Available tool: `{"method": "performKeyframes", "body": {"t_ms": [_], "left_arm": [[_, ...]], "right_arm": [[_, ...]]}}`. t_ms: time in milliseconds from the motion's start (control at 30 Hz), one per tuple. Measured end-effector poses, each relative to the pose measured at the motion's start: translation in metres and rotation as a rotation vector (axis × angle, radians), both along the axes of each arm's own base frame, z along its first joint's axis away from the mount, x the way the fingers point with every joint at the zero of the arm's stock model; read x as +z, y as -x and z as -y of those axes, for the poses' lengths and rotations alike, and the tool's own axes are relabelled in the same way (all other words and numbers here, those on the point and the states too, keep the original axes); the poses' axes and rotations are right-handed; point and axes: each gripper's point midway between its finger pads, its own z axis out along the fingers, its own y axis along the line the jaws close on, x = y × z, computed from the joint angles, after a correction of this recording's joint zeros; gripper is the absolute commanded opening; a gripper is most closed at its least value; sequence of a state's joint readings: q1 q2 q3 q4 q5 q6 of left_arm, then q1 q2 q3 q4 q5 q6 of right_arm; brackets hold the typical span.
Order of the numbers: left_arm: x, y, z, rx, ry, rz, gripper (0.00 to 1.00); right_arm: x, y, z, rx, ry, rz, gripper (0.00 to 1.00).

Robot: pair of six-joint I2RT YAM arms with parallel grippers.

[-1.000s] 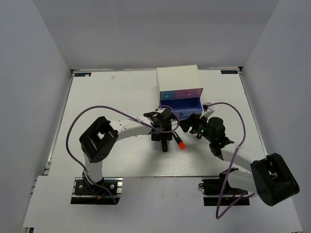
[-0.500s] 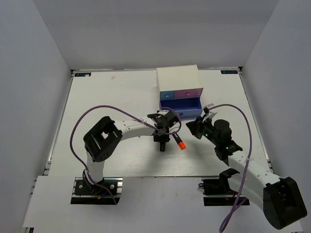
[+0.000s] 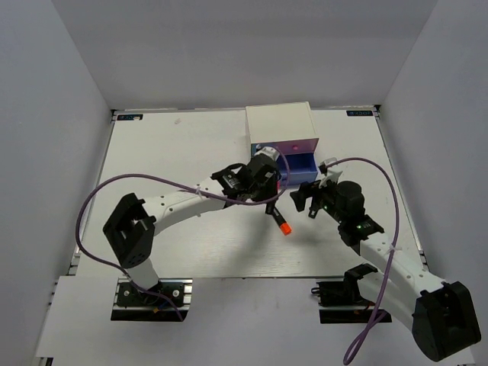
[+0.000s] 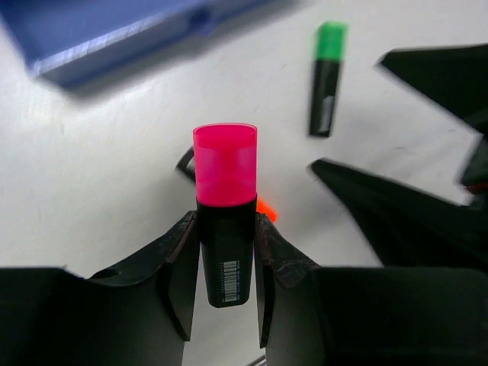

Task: Sort the stationery into containers
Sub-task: Pick up the pen from the center of the board, then place the pen in the drawer.

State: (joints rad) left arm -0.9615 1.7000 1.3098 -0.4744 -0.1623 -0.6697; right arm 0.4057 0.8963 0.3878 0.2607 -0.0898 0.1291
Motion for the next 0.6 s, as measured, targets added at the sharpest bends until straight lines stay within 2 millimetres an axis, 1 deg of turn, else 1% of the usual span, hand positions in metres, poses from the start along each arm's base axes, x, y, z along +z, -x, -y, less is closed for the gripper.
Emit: {"method": "performKeyframes", "body": {"t_ms": [100, 133, 200, 233, 267, 333, 367, 433, 533, 600], "left_arm": [[0.034, -0.015, 0.018, -0.097, 0.04, 0.099, 0.11], [0.043, -0.021, 0.024, -0.128, 0.041, 0.134, 0.09], [0.063, -0.038, 0.035, -0.181, 0.027, 0.211, 0.03], [0.072, -0.047, 0.042, -0.203, 0.02, 0.251, 0.0], [0.078, -0.056, 0.044, -0.22, -0.004, 0.289, 0.0], [0.085, -0.077, 0.048, -0.243, -0.066, 0.356, 0.0], [0.086, -0.086, 0.05, -0.255, -0.095, 0.384, 0.0], [0.081, -0.102, 0.048, -0.279, -0.161, 0.426, 0.0], [0.061, -0.119, 0.034, -0.317, -0.271, 0.461, 0.0], [0.046, -0.129, 0.022, -0.339, -0.347, 0.497, 0.0]], "right_arm": [[-0.001, -0.002, 0.007, -0.035, 0.006, -0.006, 0.8], [-0.001, -0.003, 0.009, -0.046, 0.007, -0.007, 0.68], [0.0, -0.003, 0.012, -0.06, 0.008, -0.005, 0.48], [0.001, -0.003, 0.014, -0.068, 0.004, -0.002, 0.35], [0.003, -0.004, 0.015, -0.077, 0.001, 0.001, 0.13], [0.005, -0.005, 0.019, -0.096, -0.004, 0.007, 0.02], [0.006, -0.006, 0.021, -0.108, -0.005, 0.011, 0.0], [0.009, -0.007, 0.025, -0.131, -0.008, 0.018, 0.0], [0.011, -0.01, 0.031, -0.159, -0.006, 0.025, 0.0], [0.009, -0.011, 0.036, -0.179, 0.0, 0.02, 0.0]]}}
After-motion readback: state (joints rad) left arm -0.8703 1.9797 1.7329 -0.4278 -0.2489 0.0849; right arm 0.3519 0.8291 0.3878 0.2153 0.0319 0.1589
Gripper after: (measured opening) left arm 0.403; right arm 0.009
